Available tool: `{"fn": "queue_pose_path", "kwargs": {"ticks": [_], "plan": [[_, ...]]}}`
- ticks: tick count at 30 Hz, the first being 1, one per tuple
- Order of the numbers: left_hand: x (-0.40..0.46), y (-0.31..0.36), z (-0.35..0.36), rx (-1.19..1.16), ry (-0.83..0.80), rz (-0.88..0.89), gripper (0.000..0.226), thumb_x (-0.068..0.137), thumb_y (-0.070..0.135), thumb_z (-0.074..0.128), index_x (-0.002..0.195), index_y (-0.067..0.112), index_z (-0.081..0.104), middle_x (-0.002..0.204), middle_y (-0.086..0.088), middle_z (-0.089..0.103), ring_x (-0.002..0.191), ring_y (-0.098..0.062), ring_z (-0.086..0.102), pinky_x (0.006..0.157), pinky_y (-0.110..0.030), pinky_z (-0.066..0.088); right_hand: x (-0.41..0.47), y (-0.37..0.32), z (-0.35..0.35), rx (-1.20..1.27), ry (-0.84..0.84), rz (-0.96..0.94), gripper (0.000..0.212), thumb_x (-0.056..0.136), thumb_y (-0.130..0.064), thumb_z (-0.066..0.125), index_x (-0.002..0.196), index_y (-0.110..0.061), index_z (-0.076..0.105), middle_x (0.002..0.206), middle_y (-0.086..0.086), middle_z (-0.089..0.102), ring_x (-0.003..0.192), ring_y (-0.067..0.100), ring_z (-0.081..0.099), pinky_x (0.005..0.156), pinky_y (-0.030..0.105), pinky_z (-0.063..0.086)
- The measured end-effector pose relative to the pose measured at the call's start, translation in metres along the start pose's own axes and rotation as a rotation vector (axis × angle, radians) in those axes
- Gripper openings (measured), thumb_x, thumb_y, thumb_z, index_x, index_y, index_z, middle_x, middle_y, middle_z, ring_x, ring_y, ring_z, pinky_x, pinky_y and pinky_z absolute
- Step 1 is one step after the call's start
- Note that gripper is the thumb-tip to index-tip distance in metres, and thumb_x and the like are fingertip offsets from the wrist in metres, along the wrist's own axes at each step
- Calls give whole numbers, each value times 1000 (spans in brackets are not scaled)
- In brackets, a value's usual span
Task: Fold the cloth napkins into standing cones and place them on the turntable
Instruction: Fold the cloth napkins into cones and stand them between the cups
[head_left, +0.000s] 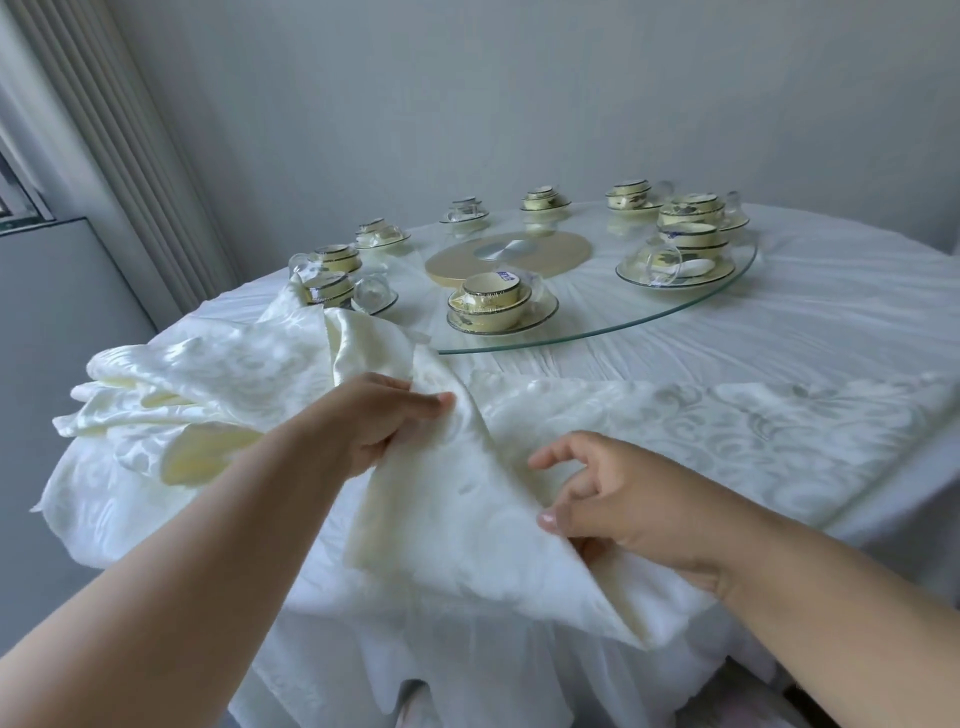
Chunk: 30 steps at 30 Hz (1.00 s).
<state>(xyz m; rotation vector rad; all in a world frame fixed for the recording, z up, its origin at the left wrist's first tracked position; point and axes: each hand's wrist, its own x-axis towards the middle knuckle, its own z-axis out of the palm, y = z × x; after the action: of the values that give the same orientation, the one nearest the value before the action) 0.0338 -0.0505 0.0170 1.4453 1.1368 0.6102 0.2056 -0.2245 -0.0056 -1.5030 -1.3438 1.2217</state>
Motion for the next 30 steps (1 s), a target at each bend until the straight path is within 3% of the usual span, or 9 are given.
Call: {"fn": "queue_pose_path", "kwargs": {"ticks": [4,10,13,16,20,22,24,26,30], "plan": [[45,5,18,229,130,-71,48,62,27,88,94,0,66,89,-18,71,78,-28,69,80,-47,55,5,0,-7,-109,92,-9,48,82,-26,72,122,-34,47,84,-8,65,71,1,61,74,19,47],[78,8,40,693,267,-143,65,70,51,78,112,6,57,101,-9,63,88,-28,64,79,-32,52,5,16,-9,-208,71,68,44,85,-27,70,123,-39,49,99,-9,61,90,-3,58,84,17,44],[83,3,44,753,297,-129,69,70,52,78,117,6,59,111,-9,65,99,-28,64,88,-34,52,6,18,-11,-252,64,64,45,86,-29,68,126,-38,49,76,-15,47,62,-11,51,81,17,43],[82,-6,46,786,307,-67,41,74,49,76,86,14,59,93,-7,66,84,-23,64,65,-28,46,6,19,-11,-357,54,58,47,87,-34,65,130,-39,48,78,-11,50,82,-5,61,87,23,49],[74,-15,47,809,336,17,43,76,45,75,62,16,46,62,1,51,58,-17,50,51,-26,33,3,13,-12,-475,17,74,46,90,-49,55,133,-36,48,100,-16,59,100,-4,56,98,22,44],[70,-17,48,819,340,65,38,77,46,74,71,15,52,69,2,55,65,-18,53,55,-27,37,1,5,-12,-686,18,52,48,89,-63,41,125,-35,55,117,-16,60,109,-2,54,97,23,42],[67,-22,48,790,358,112,44,76,49,74,100,16,57,93,2,59,91,-22,59,73,-30,44,2,-2,-14,-981,134,-53,58,85,-72,25,113,-33,57,101,-14,55,101,4,52,86,26,43],[65,-26,48,763,384,149,59,76,50,73,119,16,50,111,0,60,107,-24,57,87,-35,46,10,-2,-16,-1066,154,-174,68,80,-73,15,129,-37,45,106,-19,40,118,7,37,93,25,34],[63,-33,48,760,378,202,66,78,50,72,126,14,43,118,-6,60,111,-29,56,91,-38,45,32,16,-9,-1073,-147,-224,84,77,-73,2,152,-35,-2,158,-18,-8,141,-3,-20,119,30,-8]]}}
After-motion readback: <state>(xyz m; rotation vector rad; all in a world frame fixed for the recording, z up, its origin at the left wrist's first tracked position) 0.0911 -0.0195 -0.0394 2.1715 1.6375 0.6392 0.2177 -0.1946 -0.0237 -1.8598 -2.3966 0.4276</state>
